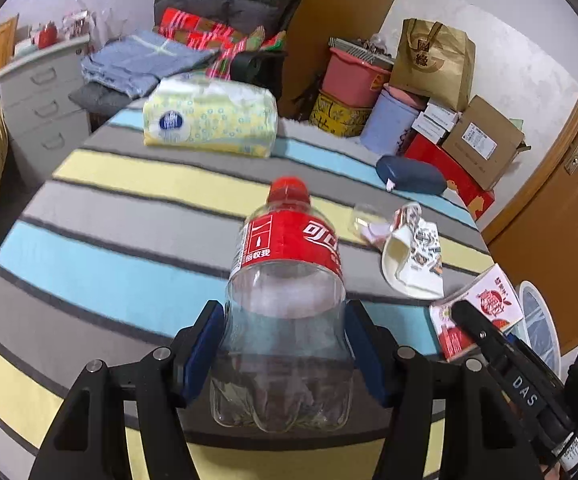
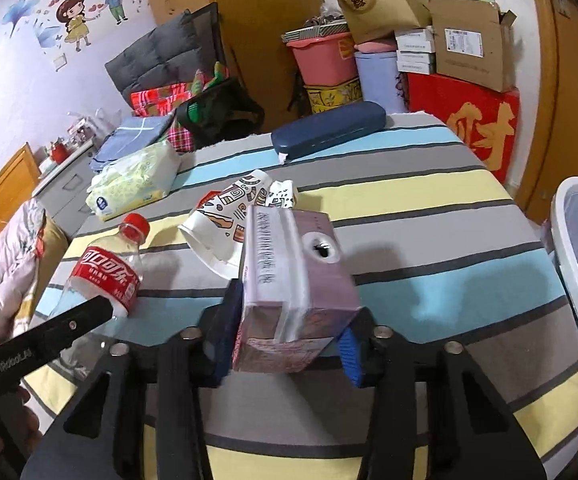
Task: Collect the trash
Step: 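Grasp the clear Coca-Cola bottle with the left tool while the right tool grasps the pink milk carton, then carry the Coca-Cola bottle and pink carton over the white bin and open both tools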
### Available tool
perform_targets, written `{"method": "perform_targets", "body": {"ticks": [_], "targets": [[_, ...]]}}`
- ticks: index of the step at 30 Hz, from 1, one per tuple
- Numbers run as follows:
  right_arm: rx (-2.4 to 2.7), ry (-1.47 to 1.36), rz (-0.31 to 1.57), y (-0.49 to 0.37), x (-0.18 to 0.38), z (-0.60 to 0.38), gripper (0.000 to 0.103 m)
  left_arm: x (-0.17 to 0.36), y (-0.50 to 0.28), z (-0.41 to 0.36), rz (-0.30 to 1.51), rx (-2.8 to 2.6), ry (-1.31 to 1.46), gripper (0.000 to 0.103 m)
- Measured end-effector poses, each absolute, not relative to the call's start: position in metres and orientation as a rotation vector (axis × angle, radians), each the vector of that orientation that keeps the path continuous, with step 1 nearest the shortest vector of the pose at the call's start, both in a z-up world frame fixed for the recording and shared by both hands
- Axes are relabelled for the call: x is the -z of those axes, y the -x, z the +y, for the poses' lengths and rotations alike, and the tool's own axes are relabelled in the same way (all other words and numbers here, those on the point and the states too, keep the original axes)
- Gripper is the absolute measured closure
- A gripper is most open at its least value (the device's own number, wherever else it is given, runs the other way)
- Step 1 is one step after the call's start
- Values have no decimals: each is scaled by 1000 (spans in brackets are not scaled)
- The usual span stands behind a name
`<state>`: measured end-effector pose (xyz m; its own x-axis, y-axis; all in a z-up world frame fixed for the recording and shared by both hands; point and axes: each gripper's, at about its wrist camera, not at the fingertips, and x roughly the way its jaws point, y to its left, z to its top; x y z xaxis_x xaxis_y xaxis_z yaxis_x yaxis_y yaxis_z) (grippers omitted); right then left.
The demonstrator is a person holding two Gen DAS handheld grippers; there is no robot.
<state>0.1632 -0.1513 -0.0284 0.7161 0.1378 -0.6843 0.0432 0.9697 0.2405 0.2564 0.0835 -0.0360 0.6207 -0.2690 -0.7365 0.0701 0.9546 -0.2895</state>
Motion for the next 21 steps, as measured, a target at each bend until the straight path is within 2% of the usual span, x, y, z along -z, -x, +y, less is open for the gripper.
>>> {"method": "perform_targets", "body": {"ticks": [12, 21], "targets": [[-71, -249, 760, -162, 28, -154, 65, 41, -277, 78, 901, 209, 247, 41], [-100, -245, 724, -155, 21, -157, 65, 32, -257, 73, 877, 194, 217, 41]]}}
